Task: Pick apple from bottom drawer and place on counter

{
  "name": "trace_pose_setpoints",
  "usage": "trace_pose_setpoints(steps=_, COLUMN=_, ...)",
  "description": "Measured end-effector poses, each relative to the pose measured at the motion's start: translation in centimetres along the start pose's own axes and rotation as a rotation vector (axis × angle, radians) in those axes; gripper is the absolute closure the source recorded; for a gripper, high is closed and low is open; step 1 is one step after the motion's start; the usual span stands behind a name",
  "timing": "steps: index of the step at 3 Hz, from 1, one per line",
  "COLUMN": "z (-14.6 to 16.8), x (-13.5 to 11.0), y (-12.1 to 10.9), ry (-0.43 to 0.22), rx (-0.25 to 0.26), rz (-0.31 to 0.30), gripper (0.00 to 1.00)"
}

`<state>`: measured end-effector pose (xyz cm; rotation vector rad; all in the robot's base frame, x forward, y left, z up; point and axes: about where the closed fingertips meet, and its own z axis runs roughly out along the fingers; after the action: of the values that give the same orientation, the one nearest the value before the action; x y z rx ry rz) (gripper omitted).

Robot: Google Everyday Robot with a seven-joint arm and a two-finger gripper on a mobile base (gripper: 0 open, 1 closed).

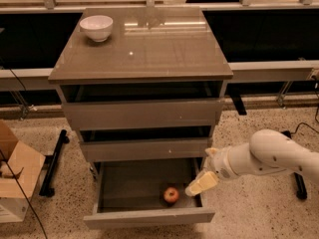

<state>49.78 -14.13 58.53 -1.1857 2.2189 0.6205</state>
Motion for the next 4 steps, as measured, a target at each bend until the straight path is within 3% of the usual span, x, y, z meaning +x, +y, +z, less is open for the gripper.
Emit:
trace_pose_setpoints(steps=1, z=3.7, x=1.0, y=-1.6, ry=-0.037, rx=0.020, rz=0.025, gripper=0.00)
trace_pose_setpoints(steps=4, z=15.7, x=7.7, y=-6.0, ry=-0.130, rx=-0.029, rz=0.163, gripper=0.00)
